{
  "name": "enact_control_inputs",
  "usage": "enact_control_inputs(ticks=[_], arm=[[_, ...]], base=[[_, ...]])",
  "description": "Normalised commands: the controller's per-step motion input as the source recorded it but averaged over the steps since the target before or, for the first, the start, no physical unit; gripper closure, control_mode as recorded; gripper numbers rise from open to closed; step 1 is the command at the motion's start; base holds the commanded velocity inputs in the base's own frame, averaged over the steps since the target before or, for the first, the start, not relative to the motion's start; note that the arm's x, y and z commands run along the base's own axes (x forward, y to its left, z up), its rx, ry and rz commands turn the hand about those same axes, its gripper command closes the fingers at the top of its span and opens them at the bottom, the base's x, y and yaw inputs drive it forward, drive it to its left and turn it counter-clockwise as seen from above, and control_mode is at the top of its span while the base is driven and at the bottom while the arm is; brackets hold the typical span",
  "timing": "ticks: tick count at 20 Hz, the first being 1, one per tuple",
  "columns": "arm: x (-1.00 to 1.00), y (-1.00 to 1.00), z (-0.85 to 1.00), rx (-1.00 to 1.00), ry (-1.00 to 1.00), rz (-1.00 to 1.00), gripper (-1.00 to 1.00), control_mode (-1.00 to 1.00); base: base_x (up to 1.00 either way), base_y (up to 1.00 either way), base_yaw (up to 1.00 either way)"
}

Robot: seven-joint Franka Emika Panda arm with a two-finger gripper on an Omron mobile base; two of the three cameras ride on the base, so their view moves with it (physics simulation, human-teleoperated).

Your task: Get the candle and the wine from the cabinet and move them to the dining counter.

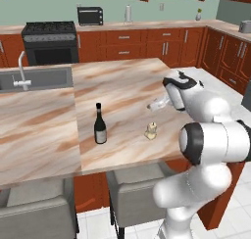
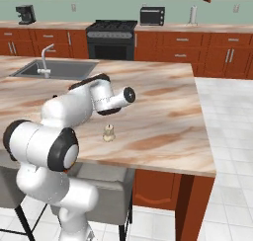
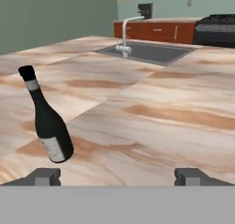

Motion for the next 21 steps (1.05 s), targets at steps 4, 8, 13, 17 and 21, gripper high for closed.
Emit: enact_control_inputs(ticks=[4,8,13,17,21], arm=[[-0.81,0.00,0.73,-0.03,0.19,-0.15,-1.00,-1.00],[-0.84,0.01,0.66,-0.05,0.16,-0.18,-1.00,-1.00],[-0.91,0.02,0.60,-0.05,0.16,-0.17,-1.00,-1.00],[-1.00,0.00,0.54,-0.02,0.12,-0.19,-1.00,-1.00],[-1.00,0.00,0.30,-0.02,0.04,-0.17,-1.00,-1.00]], base=[[0.00,0.00,0.00],[0.00,0.00,0.00],[0.00,0.00,0.00],[0.00,0.00,0.00],[0.00,0.00,0.00]])
